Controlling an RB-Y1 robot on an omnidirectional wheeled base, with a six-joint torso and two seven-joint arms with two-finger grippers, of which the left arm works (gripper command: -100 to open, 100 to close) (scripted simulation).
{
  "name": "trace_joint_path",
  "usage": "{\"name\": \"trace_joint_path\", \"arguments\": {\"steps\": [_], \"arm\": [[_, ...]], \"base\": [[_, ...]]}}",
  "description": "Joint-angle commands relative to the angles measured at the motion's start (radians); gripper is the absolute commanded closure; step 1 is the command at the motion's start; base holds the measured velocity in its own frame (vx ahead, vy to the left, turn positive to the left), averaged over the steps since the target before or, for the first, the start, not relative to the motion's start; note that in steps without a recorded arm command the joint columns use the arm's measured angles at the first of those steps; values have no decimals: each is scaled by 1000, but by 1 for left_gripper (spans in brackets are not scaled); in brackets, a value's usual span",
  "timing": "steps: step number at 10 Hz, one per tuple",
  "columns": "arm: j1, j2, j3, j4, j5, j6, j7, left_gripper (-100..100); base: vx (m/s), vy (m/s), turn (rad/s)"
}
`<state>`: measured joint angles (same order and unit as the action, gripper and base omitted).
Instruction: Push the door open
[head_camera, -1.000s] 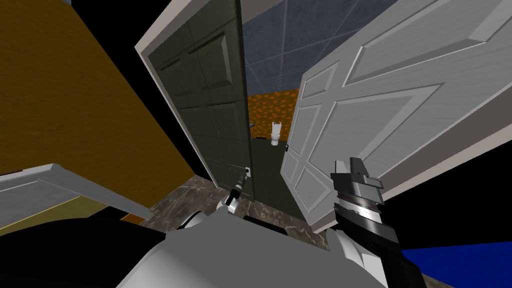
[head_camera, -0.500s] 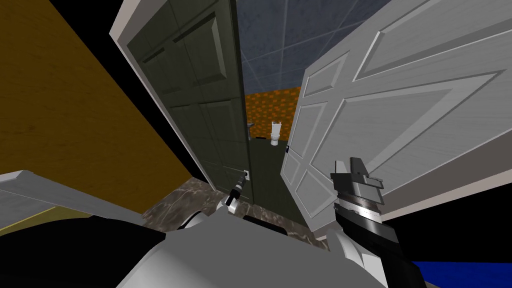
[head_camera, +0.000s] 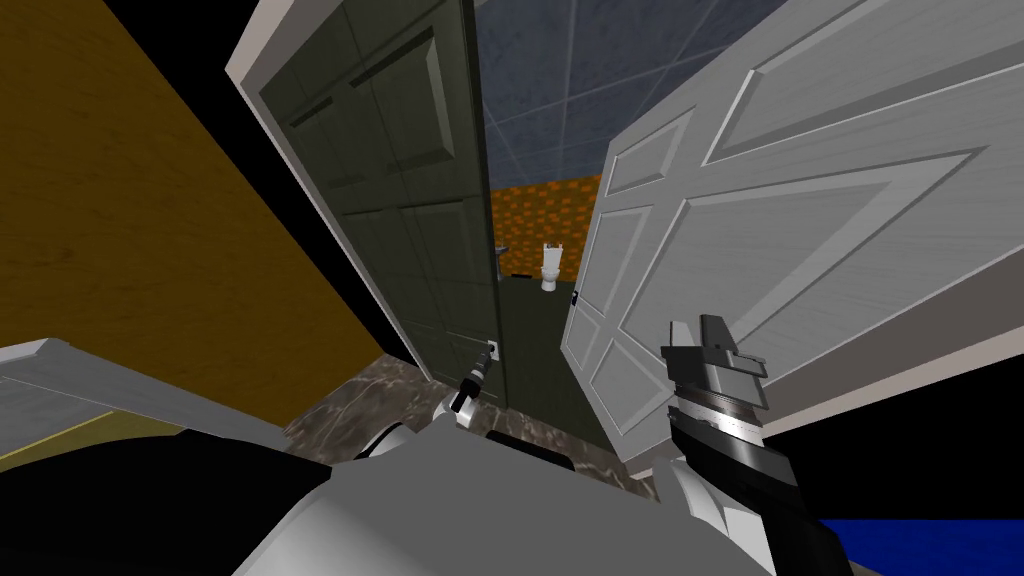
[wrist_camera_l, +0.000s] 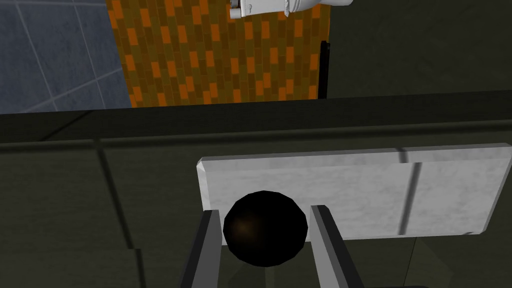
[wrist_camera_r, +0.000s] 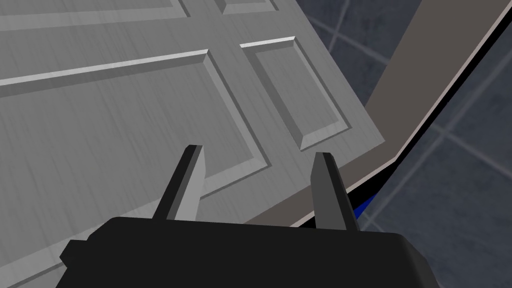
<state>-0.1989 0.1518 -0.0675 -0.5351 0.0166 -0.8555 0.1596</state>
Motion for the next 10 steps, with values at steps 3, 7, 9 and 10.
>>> {"name": "trace_joint_path", "arguments": {"steps": [3,7,9,10], "arm": [[-5,-6,26,3,13,1,-29,100],[-12,-16,60,7,32,2,-67,100],[-16,-23,81,10,43,2,-91,100],[-18,-26,92,11,48,2,-103,100]], "base": [[137,-26,52],[180,-29,46],[205,-40,58],[181,-34,98]]}}
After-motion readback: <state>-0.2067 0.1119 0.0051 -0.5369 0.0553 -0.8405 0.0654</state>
